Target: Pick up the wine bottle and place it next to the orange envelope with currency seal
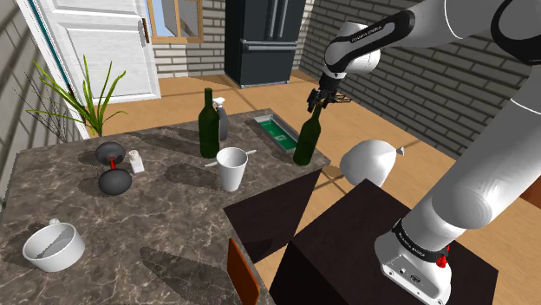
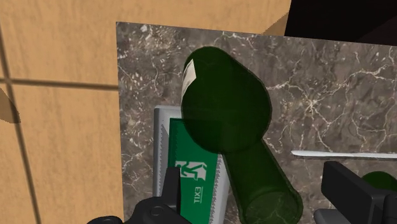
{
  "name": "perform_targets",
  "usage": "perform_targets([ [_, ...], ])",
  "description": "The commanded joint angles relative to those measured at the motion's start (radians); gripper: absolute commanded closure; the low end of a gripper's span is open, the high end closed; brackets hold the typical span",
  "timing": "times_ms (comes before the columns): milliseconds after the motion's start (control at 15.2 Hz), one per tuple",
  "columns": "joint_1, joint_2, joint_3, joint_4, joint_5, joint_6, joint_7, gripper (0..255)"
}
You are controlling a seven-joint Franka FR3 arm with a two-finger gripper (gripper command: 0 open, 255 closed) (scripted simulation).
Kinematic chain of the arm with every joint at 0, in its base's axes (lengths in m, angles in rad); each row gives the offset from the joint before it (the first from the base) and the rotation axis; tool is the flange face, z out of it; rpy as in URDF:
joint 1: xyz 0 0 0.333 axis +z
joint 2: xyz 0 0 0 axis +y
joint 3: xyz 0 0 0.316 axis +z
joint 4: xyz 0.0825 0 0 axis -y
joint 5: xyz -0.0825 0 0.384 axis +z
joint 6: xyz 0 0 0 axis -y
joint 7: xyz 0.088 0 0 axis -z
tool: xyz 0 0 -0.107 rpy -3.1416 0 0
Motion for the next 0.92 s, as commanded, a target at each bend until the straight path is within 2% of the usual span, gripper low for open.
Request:
perform_targets([
  [0,0.0,0.001,0.0,0.0,0.0,0.001,-0.001,0],
  [198,0.0,0.001,0.0,0.0,0.0,0.001,0.0,0],
  [264,0.0,0.001,0.0,0.0,0.0,0.001,0.0,255],
  [858,0.0,0.001,0.0,0.0,0.0,0.001,-0.001,255],
])
